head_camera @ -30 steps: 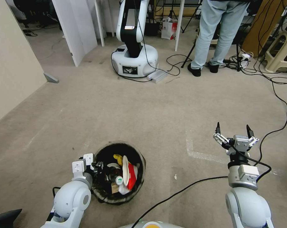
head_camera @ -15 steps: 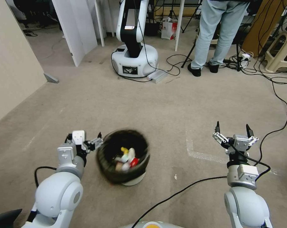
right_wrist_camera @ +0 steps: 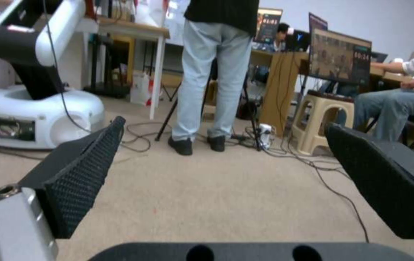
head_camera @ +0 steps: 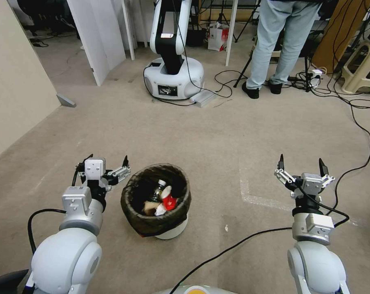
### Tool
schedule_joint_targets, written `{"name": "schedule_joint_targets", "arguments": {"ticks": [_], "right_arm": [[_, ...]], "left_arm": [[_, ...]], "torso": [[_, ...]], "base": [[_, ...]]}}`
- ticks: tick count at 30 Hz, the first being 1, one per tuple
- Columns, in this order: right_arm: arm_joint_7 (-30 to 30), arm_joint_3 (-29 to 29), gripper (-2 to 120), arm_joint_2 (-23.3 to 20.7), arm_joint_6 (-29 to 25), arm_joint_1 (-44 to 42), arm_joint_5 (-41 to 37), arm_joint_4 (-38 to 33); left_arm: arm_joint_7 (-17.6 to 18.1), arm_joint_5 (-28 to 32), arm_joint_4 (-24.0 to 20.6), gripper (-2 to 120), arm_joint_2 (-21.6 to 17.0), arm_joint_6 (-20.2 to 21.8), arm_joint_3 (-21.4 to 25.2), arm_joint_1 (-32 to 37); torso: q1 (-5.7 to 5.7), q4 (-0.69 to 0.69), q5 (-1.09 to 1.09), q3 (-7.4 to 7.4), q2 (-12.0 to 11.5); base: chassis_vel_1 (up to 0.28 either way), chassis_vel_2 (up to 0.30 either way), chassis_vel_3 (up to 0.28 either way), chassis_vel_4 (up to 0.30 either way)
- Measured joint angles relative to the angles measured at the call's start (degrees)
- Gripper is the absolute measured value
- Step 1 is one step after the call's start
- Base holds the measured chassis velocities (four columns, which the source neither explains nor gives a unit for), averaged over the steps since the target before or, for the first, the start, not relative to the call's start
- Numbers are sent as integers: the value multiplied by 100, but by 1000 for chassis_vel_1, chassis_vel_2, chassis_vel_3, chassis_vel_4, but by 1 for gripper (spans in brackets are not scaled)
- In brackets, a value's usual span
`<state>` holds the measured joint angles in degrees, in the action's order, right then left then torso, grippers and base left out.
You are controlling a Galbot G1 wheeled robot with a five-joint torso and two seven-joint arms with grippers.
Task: Pick up the trash bin, then pick up the garbage from the floor and place it into the trash bin.
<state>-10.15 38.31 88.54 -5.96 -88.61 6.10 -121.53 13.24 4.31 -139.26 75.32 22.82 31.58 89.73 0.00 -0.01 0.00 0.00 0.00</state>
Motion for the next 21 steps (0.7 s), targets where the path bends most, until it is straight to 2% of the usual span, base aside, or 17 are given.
{"name": "schedule_joint_targets", "arguments": {"ticks": [1,4,5,7,12,14,15,17,21], "right_arm": [[0,0,100,0,0,0,0,0],[0,-19,100,37,-177,-29,28,-16],[0,-19,100,37,-177,-29,28,-16],[0,-42,100,58,-239,-67,53,-59],[-3,-104,100,89,-311,-141,55,-102],[-10,-156,100,117,-359,-211,50,-129],[-10,-156,100,117,-359,-211,50,-129],[-10,-178,100,127,-378,-240,50,-149],[-11,-181,100,128,-380,-241,50,-155]], "left_arm": [[0,0,0,100,0,0,0,0],[13,-202,230,100,202,-591,-62,272],[13,-202,230,100,202,-591,-62,272],[17,-562,481,100,301,-1077,-51,388],[27,-764,737,100,346,-1451,-47,446],[37,-1040,988,100,404,-1878,-40,442],[37,-1040,988,100,404,-1878,-40,442],[41,-1248,1215,100,451,-2254,-31,446],[53,-1254,1275,100,467,-2349,-37,451]], "torso": [[0,0,0,0,0],[0,1,-1,0,0],[0,1,-1,0,0],[0,1,0,-1,0],[0,1,0,0,0],[0,0,0,-1,0],[0,0,0,-1,0],[1,1,-1,-1,0],[0,0,0,-1,0]], "base": [[0,0,0,0],[0,0,0,0],[0,0,0,0],[0,0,0,0],[0,0,0,0],[0,0,0,0],[0,0,0,0],[0,0,0,0],[0,0,0,0]]}}
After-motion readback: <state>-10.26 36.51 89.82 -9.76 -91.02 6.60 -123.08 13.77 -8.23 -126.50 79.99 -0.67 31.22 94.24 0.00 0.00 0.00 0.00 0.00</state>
